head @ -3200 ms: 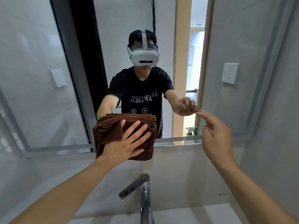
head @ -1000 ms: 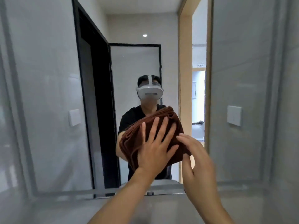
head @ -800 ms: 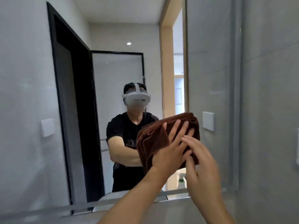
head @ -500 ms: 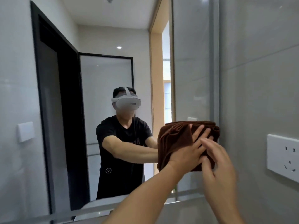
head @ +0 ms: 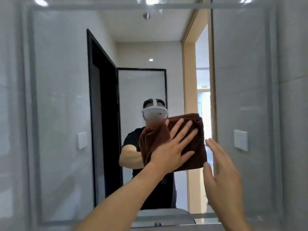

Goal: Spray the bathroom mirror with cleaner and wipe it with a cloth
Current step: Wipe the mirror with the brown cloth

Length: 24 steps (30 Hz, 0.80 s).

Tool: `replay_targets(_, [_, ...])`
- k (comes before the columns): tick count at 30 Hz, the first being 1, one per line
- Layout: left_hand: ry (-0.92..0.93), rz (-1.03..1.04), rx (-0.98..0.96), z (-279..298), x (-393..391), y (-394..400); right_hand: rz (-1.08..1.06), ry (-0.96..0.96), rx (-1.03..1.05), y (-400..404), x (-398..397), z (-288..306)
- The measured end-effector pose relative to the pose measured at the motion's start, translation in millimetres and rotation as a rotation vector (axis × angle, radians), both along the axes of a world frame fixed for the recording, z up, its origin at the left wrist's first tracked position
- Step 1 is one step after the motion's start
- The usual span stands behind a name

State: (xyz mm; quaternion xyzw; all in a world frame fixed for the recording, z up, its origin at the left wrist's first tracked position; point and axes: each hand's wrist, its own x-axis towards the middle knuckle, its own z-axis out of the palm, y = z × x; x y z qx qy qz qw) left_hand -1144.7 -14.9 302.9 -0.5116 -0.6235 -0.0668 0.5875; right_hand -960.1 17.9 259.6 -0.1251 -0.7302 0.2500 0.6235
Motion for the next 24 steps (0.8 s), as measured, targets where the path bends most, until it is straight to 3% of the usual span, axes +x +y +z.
replay_targets(8, [-0.224, 0.321, 0.428, -0.3, -117.1, -187.9, 0.195, -0.012, 0.065, -75.2, -65.6, 13.0])
replay_targets(13, [-0.378, 0.433, 0.665, -6.6, -158.1, -261.7, 0.240, -0.073, 0.182, -99.6, -84.6, 20.6])
replay_targets(24, [-0.542, 0.392, 0.945, 5.1, -140.7, -229.5, 0.044, -0.078, 0.420, -74.8, -101.0, 79.7])
